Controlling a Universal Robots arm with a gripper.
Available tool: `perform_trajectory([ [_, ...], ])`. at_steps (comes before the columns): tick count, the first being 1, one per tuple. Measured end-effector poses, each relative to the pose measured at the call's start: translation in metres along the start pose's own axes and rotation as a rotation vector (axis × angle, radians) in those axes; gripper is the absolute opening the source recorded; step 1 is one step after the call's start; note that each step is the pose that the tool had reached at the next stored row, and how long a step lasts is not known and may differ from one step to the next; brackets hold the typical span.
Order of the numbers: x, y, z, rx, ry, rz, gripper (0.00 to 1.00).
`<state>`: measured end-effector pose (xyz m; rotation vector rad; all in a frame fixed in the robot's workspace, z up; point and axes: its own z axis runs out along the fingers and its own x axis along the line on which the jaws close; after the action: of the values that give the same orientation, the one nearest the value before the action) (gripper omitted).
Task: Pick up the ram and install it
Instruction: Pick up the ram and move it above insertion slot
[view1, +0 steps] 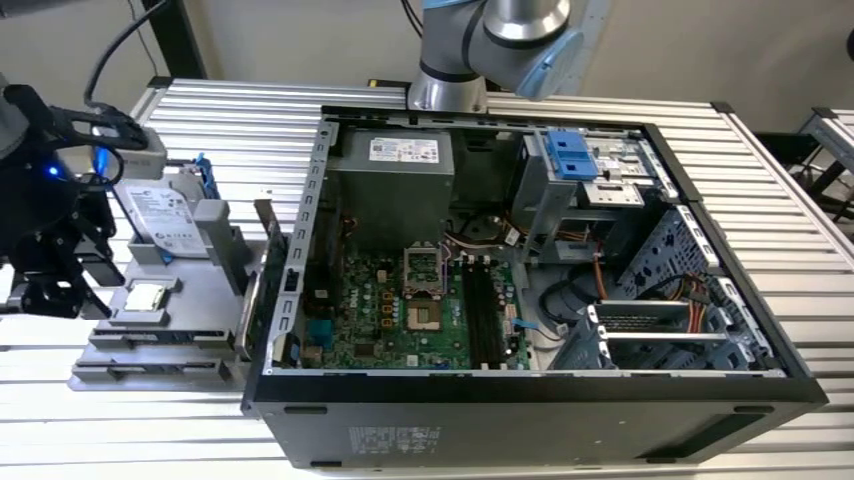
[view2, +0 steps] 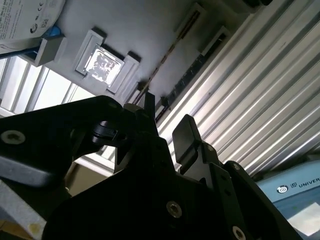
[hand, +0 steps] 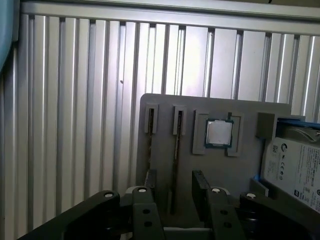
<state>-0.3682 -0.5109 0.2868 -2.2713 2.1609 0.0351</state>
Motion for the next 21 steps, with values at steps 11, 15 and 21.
perform_trajectory([
  [11,0.0087,0.0006,0.018,0.0012,-0.0003,0.037,1.0],
  [15,0.0104,0.0005,0.0243,0.0012,-0.0002,0.047,1.0],
  [21,0.0164,0.0007,0.0312,0.0016,-0.0003,0.055,1.0],
])
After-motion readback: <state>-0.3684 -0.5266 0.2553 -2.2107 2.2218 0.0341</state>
